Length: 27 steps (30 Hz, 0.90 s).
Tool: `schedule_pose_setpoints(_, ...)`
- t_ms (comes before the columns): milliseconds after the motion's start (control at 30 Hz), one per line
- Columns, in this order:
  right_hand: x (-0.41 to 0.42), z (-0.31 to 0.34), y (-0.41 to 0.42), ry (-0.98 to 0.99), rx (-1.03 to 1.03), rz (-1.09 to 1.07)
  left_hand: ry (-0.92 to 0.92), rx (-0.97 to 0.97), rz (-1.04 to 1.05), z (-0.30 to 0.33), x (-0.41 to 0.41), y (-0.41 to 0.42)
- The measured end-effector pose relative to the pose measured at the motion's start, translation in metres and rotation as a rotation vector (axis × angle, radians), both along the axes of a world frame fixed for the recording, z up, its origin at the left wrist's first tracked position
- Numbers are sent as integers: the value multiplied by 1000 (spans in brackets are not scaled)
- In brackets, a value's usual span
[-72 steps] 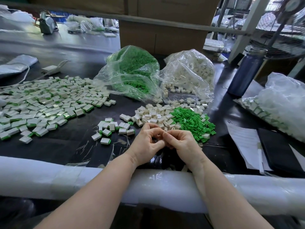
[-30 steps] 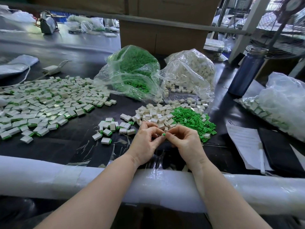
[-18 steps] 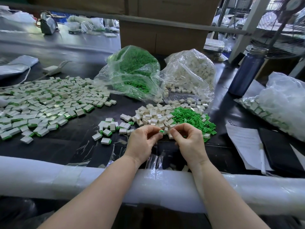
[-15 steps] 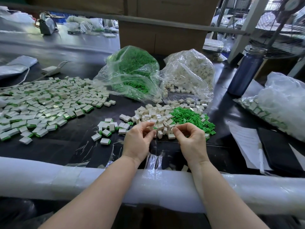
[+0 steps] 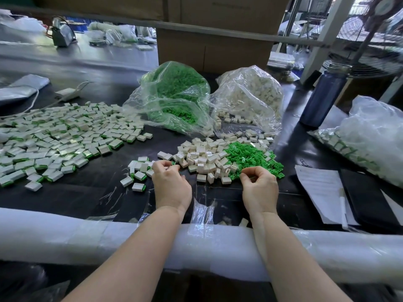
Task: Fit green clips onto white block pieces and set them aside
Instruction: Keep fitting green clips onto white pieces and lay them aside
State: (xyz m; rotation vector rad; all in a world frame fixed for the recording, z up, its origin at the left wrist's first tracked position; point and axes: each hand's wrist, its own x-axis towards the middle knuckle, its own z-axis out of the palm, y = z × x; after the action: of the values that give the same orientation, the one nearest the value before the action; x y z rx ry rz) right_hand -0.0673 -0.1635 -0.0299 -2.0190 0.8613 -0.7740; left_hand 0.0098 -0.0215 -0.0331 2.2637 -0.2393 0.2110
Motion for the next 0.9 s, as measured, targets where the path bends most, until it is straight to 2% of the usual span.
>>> schedule_pose_setpoints(133, 2, -2, 0, 94, -58, 13, 30, 122, -2, 0, -3, -2)
schedule_pose_setpoints(233, 2, -1, 2, 158, -118, 34, -35, 194, -1, 0, -5, -2)
schedule_pose_setpoints(367, 2, -1, 4, 211, -184, 73, -159, 178, -157, -1, -7, -3)
schedule_pose_setpoints(533, 4, -2, 5, 294, -241, 89, -153, 252, -220, -5, -4, -6)
schedule_pose_setpoints(800, 5, -3, 5, 313, -273, 62, -131, 287, -238, -6, -4, -6)
schedule_pose_setpoints(900, 5, -2, 7, 191, -325, 54, -118, 215, -271, -4, -5, -5)
